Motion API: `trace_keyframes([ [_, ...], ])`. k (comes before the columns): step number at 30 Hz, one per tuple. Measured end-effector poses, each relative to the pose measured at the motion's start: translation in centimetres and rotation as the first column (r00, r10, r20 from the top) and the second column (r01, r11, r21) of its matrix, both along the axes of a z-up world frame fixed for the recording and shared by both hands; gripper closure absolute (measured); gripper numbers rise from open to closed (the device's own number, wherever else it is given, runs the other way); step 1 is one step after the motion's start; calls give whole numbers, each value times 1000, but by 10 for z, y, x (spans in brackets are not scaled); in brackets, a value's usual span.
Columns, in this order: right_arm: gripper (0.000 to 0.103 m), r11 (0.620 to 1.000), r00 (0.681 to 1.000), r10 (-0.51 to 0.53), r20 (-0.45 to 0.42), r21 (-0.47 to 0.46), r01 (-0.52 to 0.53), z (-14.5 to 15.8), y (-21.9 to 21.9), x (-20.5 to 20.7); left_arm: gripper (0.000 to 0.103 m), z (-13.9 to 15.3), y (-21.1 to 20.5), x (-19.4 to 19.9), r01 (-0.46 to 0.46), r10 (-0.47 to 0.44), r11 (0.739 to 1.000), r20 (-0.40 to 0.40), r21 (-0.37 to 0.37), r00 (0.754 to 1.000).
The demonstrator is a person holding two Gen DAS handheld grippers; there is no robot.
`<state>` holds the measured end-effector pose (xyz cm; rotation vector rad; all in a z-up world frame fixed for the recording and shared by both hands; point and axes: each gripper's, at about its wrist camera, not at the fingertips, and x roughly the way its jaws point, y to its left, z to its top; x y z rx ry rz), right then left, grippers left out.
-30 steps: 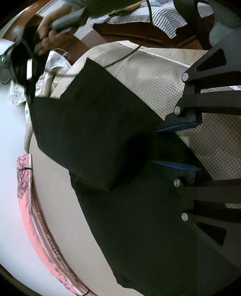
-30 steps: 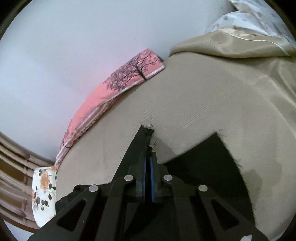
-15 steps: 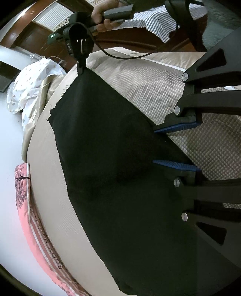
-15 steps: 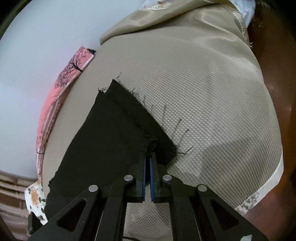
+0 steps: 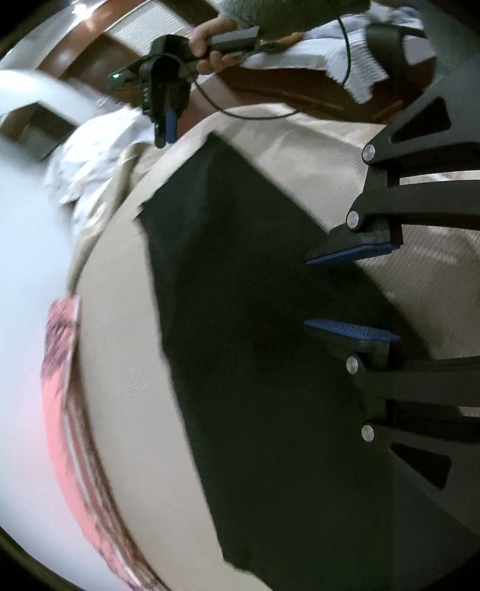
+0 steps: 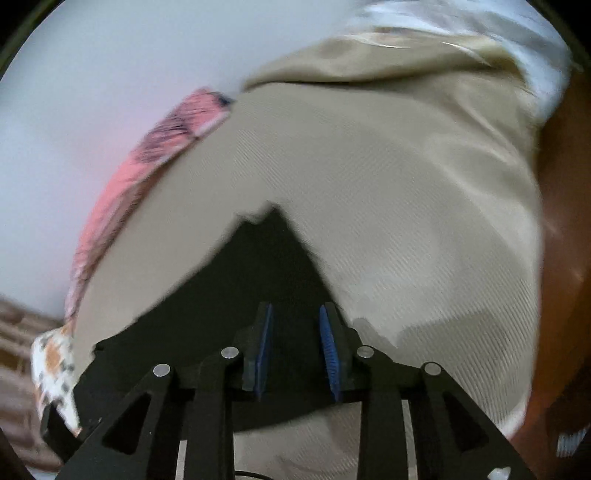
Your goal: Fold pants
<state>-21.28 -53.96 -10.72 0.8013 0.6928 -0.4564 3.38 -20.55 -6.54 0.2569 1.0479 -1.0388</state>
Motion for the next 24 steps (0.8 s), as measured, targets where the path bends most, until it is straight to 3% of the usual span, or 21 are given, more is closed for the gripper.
trace_keyframes([
  [3,77,992,993,119,26,39,-119,13,-17,46,71,-1,14,24,-105,105,994,-9,8,994],
  [6,77,981,982,188,-6,40,-188,18,-26,82,71,-5,33,45,-207,207,978,-5,23,978],
  [13,77,962,961,268,-65,65,-264,10,-44,136,71,-15,71,69,-364,365,930,-10,62,931],
  [17,78,956,950,291,-109,59,-286,1,-46,146,71,-18,78,75,-398,400,914,-6,74,917],
  [24,80,952,948,305,-96,38,-303,4,-46,150,71,-23,78,78,-410,412,908,-8,89,911],
])
